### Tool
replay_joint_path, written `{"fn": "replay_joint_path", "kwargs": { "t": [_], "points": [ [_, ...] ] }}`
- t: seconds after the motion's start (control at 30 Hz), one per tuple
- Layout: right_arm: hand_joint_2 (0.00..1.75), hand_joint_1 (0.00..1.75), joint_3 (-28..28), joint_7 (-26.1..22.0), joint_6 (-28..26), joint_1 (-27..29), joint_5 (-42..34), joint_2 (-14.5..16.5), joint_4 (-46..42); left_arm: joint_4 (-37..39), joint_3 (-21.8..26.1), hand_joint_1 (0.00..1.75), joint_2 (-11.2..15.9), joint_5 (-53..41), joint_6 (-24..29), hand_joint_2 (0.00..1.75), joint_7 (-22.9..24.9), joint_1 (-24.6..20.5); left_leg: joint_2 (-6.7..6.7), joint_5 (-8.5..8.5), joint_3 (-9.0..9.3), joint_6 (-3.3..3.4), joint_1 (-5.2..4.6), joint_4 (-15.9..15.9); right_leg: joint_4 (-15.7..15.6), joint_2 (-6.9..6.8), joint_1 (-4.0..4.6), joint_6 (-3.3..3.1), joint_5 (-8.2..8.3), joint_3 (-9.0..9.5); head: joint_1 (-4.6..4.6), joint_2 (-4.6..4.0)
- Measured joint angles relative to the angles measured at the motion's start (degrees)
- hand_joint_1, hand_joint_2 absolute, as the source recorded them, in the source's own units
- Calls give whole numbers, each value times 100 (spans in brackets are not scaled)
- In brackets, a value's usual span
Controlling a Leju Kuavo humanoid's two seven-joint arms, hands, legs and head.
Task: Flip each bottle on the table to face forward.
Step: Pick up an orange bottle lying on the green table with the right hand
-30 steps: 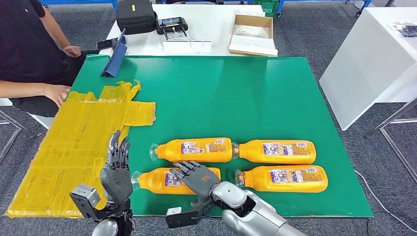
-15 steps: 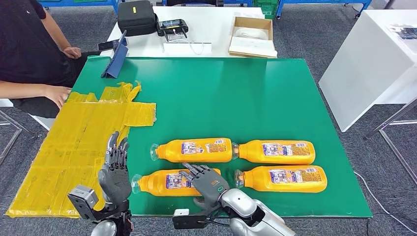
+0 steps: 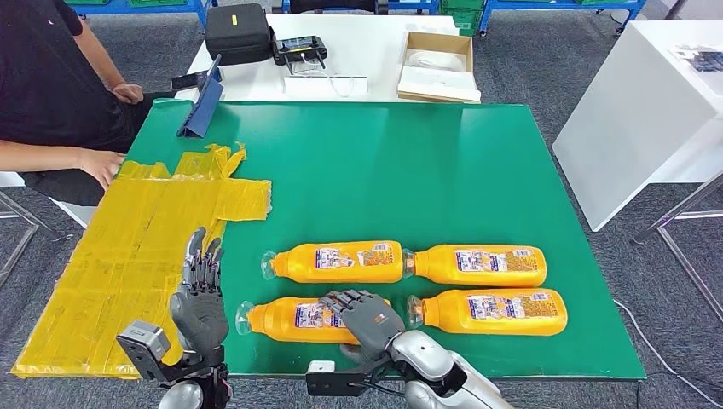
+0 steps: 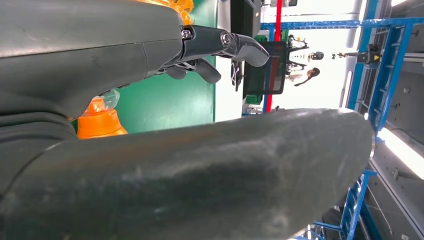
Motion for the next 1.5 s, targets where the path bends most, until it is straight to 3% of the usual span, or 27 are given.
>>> {"fn": "replay_joint_path", "kwargs": {
  "t": [0.47,0.63,0.77,0.97,1.5],
  "points": [
    [175,175,-164,-14,115,75,20,-43,-17,15,-1,0,0,87,-63,0,0,-24,-1,-2,20,1,-1,0,-1,0,-2,-1,-2,20,0,0],
    [175,175,-466,-311,61,178,-455,-27,2,64,-30,0,-14,284,90,0,0,-107,-1,-3,31,2,-1,0,-2,0,-2,-3,-4,31,1,0],
    [175,175,-907,-658,-39,372,-1078,25,-40,63,-97,0,-40,723,543,175,0,-167,2,-5,32,2,-2,0,-2,1,-2,0,-1,31,1,0],
    [175,175,-1335,-1059,-341,842,-1411,195,-333,63,-77,0,-46,1047,656,175,0,-216,3,-7,19,-2,0,0,1,2,2,0,-1,70,1,0],
    [175,175,-1865,-1964,-741,1668,-1729,621,-1007,249,47,0,-48,1227,224,175,0,-269,15,-13,-37,-11,3,1,4,8,3,-3,-3,24,2,0]
  ]
}}
